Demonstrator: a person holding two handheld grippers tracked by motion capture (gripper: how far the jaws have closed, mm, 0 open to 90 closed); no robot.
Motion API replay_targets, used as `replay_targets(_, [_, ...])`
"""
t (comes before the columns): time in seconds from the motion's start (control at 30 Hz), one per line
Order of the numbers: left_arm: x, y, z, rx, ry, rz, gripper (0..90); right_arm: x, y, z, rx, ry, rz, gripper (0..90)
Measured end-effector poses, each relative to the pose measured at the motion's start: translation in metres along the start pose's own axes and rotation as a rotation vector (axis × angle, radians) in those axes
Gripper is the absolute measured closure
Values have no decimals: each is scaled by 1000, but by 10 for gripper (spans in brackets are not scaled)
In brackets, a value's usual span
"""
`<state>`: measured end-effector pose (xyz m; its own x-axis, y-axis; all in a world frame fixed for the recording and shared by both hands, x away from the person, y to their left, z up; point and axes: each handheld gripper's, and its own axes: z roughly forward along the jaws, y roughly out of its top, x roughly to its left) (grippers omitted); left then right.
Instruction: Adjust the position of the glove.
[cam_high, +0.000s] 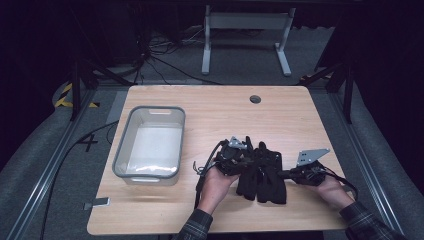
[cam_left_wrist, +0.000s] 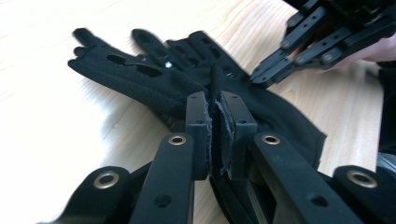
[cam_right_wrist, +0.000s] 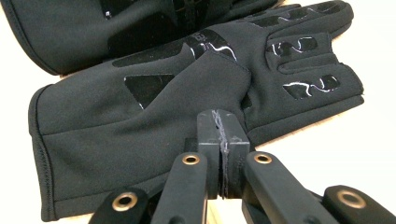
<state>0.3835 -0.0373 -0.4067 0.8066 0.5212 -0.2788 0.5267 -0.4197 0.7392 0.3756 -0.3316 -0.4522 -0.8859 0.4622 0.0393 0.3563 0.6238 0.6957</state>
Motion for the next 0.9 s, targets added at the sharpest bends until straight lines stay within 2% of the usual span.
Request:
replay_targets(0.13, [-3, 4, 5, -3, -23, 1, 833, 0, 1, 3, -3, 17, 4, 900])
replay_targets(0.4, [-10, 13, 16, 5, -41, 25, 834, -1, 2, 5, -6, 19, 2, 900])
replay_targets(0.67, [-16, 19, 33, 14, -65, 41, 833, 0, 3, 5, -1, 16, -5, 900])
replay_targets(0.9, [-20, 22, 41, 3, -79, 40, 781, 0, 3, 5, 1, 14, -13, 900])
